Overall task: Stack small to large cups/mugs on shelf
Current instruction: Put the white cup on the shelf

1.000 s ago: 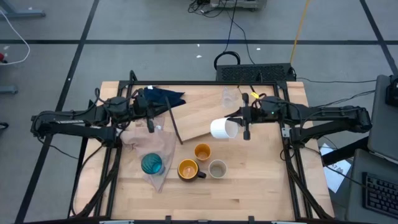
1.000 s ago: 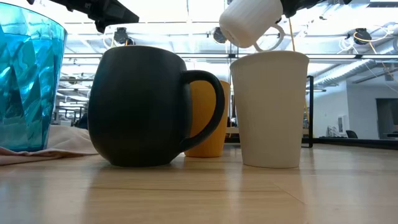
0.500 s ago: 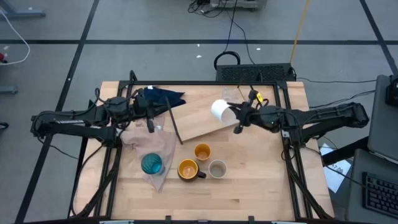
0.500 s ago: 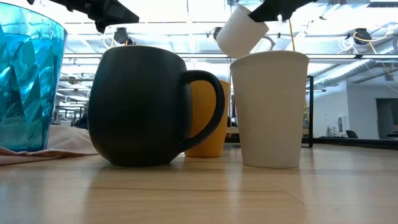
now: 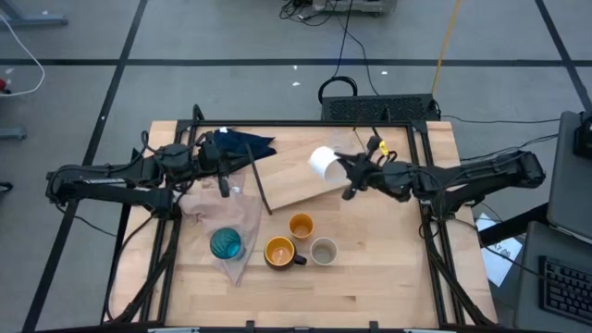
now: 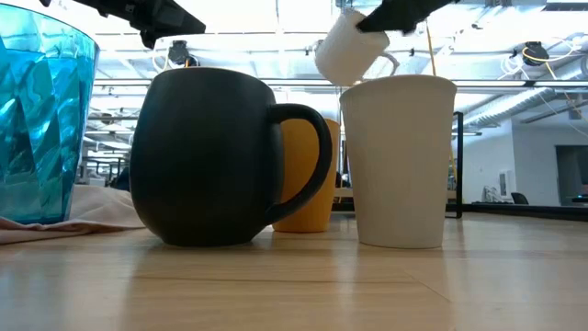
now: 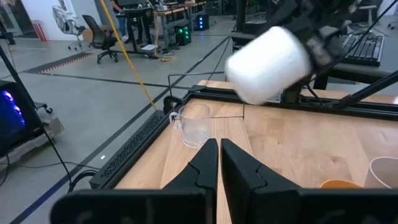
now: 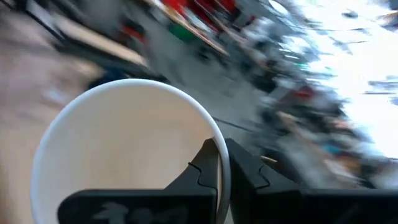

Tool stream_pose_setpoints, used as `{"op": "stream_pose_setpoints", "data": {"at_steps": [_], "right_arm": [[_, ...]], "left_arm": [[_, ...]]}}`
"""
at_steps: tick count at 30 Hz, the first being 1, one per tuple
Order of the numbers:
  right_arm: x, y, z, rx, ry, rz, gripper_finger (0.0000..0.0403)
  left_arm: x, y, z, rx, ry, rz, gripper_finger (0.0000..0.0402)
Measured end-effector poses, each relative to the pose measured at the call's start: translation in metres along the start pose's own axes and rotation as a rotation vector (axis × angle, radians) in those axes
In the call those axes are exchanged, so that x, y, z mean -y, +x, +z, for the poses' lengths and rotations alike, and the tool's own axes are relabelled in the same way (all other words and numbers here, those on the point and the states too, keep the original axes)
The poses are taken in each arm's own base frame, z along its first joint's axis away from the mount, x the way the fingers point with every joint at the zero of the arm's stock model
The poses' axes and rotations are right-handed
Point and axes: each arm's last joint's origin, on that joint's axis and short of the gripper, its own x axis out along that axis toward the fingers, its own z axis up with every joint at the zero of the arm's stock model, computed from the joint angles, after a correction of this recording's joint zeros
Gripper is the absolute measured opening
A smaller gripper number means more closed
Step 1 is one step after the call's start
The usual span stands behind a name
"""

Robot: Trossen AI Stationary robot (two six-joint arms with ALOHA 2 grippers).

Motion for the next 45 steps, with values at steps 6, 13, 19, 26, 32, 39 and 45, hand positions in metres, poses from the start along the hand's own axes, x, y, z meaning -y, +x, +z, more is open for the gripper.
{"op": "stream_pose_setpoints", "data": {"at_steps": [6,13,19,26,32,39,45], "right_arm": [[0.007,0.004,-0.002,0.147,0.231,0.370,0.0000],[0.016,0.012,-0.011,0.142,0.382,0.554,0.0000],[0.022,0.002,-0.008,0.178,0.379,0.601,0.0000],[0.047,-0.029,-0.010,0.187,0.333,0.517,0.0001],[0.065,-0.012,-0.026,0.065,0.388,0.344,0.0001],[0.072,0.042,-0.055,-0.061,0.471,0.392,0.0001],[0.083,0.083,-0.041,-0.108,0.448,0.434,0.0001]], "left_arm": [[0.000,0.000,0.000,-0.002,0.001,0.000,0.0021],[0.000,0.000,0.000,-0.001,0.001,0.000,0.0021],[0.000,0.000,0.000,-0.004,0.001,-0.001,0.0021],[0.000,0.000,-0.001,-0.009,0.001,-0.001,0.0021],[0.000,0.000,-0.001,-0.008,0.005,-0.002,0.0021],[0.000,0.000,-0.001,-0.008,0.005,-0.002,0.0021],[0.000,0.000,-0.001,-0.008,0.005,-0.003,0.0021]]}}
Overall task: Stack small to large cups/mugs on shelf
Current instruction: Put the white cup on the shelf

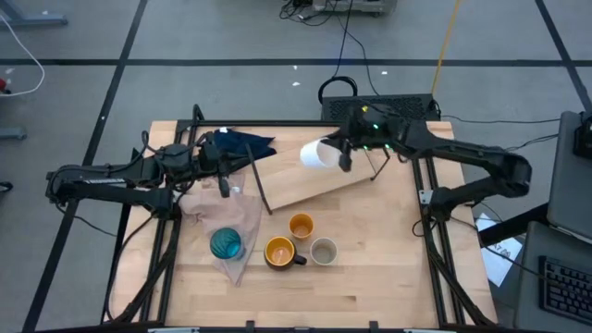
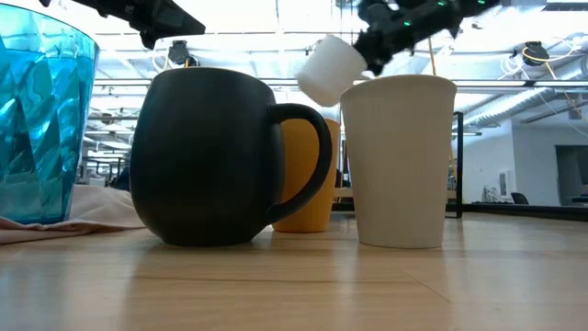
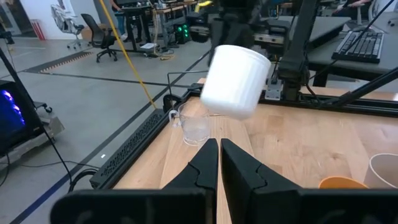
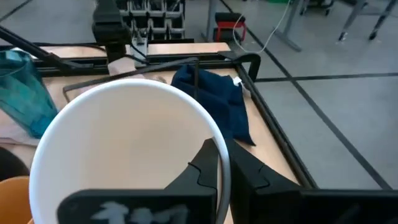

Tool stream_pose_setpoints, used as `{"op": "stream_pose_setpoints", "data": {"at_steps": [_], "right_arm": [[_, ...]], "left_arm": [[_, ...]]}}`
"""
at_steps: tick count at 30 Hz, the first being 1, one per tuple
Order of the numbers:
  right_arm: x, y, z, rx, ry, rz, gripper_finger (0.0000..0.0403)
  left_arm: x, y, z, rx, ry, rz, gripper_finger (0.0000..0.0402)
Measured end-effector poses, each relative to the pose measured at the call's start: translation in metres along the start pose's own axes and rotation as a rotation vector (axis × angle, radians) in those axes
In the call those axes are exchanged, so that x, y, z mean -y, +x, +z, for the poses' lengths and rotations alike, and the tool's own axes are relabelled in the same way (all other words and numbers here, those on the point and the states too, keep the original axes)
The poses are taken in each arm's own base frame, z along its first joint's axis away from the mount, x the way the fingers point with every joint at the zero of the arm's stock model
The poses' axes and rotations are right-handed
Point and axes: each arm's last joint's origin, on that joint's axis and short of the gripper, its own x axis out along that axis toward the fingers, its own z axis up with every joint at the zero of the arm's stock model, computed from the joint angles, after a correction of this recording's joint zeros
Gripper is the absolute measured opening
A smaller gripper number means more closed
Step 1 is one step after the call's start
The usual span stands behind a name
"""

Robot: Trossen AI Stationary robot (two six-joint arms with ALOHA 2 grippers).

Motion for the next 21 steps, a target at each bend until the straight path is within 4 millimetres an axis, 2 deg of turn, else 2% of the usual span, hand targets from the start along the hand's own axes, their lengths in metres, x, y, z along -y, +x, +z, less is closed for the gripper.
{"op": "stream_pose_setpoints", "data": {"at_steps": [7,10,14,21], "right_arm": [[0.012,0.033,0.031,-0.209,0.029,0.022,0.0000],[0.017,0.042,0.037,-0.292,0.027,-0.033,0.0000],[0.024,0.055,0.034,-0.370,0.033,-0.084,0.0000],[0.039,0.070,0.016,-0.450,0.116,-0.112,0.0000]], "left_arm": [[0.000,0.000,0.000,0.000,0.002,0.000,0.0021],[0.000,0.000,0.000,-0.001,0.002,0.000,0.0021],[0.000,0.000,-0.001,-0.011,0.004,-0.001,0.0021],[0.000,0.000,-0.002,-0.024,0.006,-0.001,0.0021]]}}
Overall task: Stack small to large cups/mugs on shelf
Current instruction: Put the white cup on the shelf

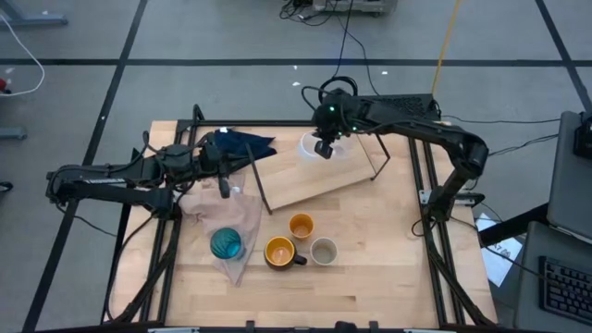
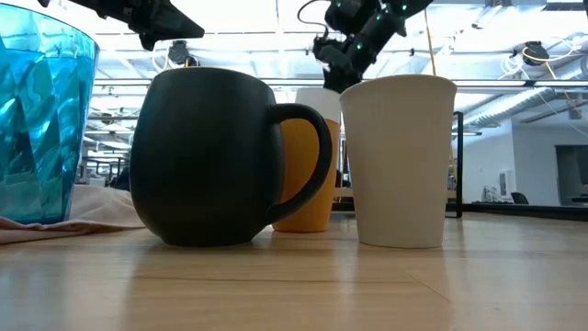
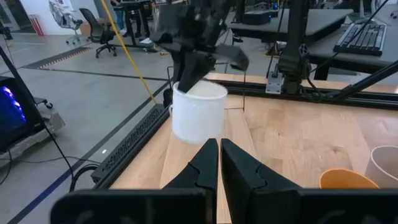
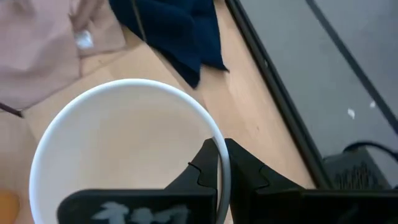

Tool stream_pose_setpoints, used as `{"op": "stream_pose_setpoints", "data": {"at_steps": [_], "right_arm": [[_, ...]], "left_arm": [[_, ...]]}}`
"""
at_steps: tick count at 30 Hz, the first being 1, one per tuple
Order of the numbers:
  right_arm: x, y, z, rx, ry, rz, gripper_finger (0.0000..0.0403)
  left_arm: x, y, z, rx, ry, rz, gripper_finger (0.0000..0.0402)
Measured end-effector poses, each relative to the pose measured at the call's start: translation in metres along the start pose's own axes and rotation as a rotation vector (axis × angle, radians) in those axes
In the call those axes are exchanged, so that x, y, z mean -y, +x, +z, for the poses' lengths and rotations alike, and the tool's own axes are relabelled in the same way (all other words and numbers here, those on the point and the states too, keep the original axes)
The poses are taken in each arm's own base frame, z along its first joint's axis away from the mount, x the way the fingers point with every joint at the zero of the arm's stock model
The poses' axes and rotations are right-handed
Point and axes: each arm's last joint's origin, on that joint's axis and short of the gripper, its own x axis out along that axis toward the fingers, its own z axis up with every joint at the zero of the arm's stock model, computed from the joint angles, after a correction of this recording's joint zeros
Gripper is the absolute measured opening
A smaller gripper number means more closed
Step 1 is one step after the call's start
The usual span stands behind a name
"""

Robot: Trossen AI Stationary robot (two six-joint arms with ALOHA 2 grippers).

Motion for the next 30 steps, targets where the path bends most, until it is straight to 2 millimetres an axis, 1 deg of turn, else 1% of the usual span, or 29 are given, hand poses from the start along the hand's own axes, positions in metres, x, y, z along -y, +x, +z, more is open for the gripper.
{"op": "stream_pose_setpoints", "data": {"at_steps": [9,22,30], "right_arm": [[0.003,0.019,-0.005,-0.051,0.026,-0.001,0.0000],[0.005,0.054,-0.017,-0.142,0.016,0.011,0.0000],[0.005,0.056,-0.016,-0.138,-0.002,0.012,0.0001]], "left_arm": [[0.000,0.000,0.000,0.000,0.000,0.000,0.0021],[0.000,0.000,0.000,0.001,0.000,0.000,0.0021],[0.000,0.000,0.000,0.001,0.000,0.000,0.0021]]}}
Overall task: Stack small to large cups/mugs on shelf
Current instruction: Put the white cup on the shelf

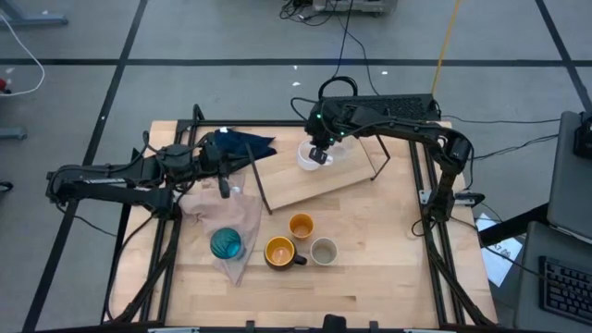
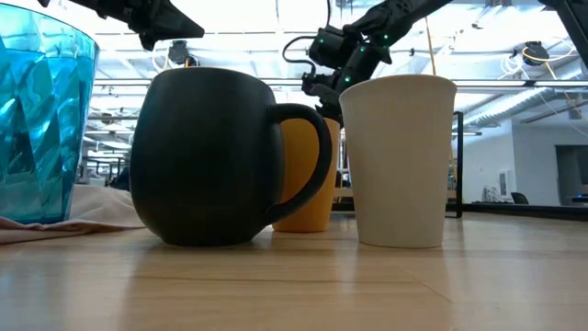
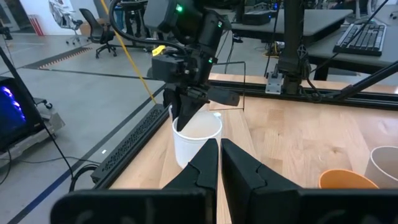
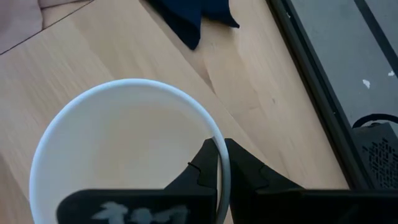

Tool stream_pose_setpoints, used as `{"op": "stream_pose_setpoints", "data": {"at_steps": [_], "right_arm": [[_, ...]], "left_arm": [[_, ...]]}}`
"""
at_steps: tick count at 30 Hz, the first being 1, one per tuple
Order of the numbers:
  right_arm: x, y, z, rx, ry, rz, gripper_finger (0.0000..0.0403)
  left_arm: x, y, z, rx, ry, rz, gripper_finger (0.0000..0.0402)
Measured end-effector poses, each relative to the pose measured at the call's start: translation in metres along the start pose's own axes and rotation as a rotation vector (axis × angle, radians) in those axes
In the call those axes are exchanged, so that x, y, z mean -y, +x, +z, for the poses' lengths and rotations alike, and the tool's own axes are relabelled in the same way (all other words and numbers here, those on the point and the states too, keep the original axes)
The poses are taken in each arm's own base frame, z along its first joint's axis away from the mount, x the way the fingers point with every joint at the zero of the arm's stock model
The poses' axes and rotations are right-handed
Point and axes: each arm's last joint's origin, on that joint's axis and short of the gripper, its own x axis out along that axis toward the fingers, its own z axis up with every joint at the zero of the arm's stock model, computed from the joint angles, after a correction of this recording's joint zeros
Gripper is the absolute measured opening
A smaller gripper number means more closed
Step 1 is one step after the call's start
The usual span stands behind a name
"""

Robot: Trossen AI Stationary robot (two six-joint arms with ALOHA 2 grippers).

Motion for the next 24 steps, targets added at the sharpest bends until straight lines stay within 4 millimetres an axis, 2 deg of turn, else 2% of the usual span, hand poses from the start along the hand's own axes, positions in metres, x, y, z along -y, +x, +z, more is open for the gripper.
{"op": "stream_pose_setpoints", "data": {"at_steps": [24], "right_arm": [[0.0082,-0.0006,-0.0053,-0.041,-0.012,-0.006,0.0003]], "left_arm": [[0.0000,0.0000,0.0000,0.000,-0.005,0.000,0.0021]]}}
